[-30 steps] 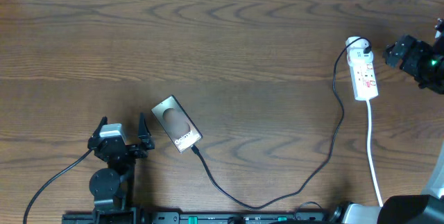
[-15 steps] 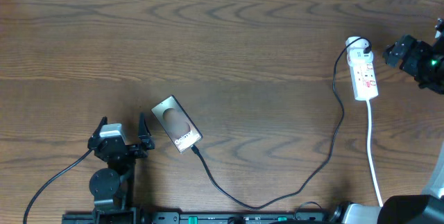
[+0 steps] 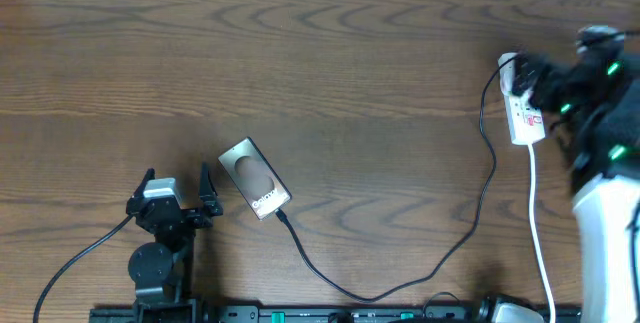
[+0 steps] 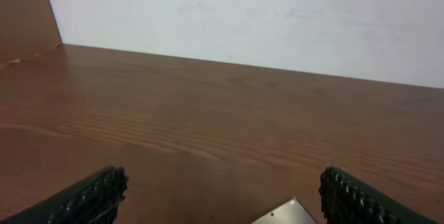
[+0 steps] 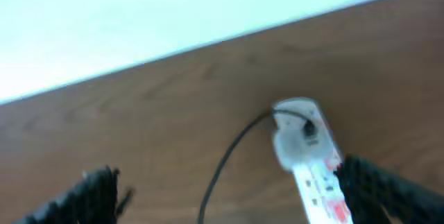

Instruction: Plug charger to phone and switch on socket

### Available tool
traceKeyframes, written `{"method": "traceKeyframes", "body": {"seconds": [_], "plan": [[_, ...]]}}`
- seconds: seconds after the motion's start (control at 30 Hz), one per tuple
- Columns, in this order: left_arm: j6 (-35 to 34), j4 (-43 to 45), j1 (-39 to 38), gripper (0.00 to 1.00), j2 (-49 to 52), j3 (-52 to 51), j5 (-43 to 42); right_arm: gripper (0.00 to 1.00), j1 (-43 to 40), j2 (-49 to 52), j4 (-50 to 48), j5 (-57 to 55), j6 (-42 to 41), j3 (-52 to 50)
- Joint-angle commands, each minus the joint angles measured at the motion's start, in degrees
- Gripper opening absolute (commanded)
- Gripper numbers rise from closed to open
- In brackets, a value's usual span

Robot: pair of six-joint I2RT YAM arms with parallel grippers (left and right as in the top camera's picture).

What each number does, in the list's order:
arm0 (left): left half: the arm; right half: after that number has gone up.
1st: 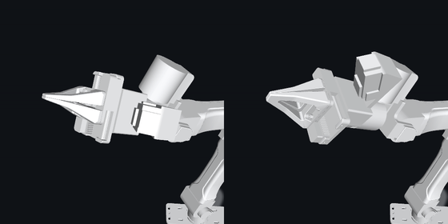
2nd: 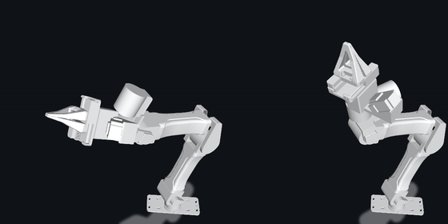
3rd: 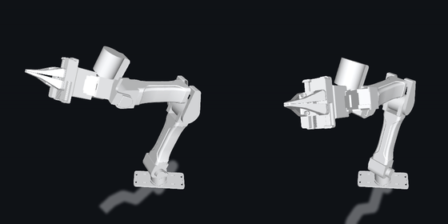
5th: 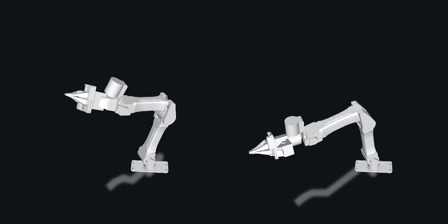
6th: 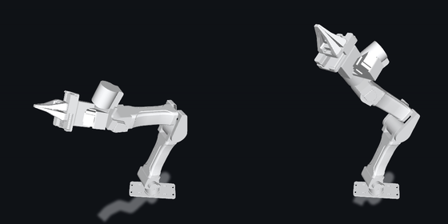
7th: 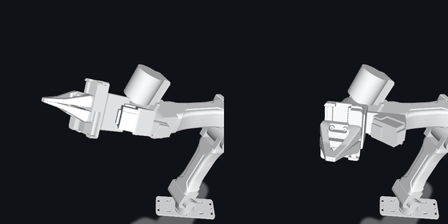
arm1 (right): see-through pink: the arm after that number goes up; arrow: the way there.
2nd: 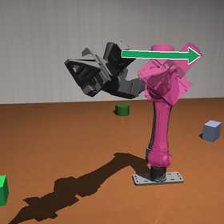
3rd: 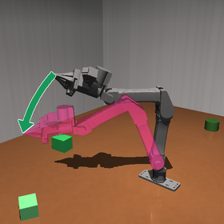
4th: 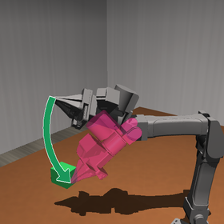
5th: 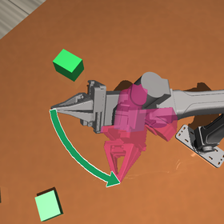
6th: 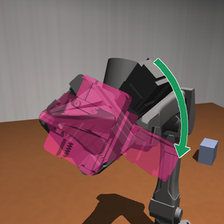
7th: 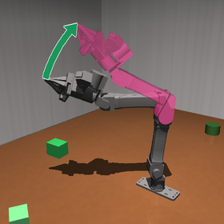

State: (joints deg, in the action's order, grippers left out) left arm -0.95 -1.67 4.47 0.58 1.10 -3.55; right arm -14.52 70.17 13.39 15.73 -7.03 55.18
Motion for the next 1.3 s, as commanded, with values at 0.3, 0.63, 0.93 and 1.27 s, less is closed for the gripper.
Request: {"method": "traceKeyframes", "body": {"seconds": [0.3, 0.63, 0.93, 1.27], "plan": [[1.14, -2.16, 0.24, 0.91, -0.35, -0.87, -0.46, 0.99, 8.63, -29.81, -28.96, -5.07, 8.85, -41.99], [1.14, -2.16, 0.24, 0.91, -0.35, -0.87, -0.46, 0.99, 8.74, -55.78, -20.98, -8.22, 9.99, -54.86], [1.14, -2.16, 0.24, 0.91, -0.35, -0.87, -0.46, 0.99, 9.51, -69.90, -9.68, -9.86, 10.99, -54.86], [1.14, -2.16, 0.24, 0.91, -0.35, -0.87, -0.46, 0.99, 9.60, -69.88, -9.51, -9.81, 10.95, -54.86]]}}
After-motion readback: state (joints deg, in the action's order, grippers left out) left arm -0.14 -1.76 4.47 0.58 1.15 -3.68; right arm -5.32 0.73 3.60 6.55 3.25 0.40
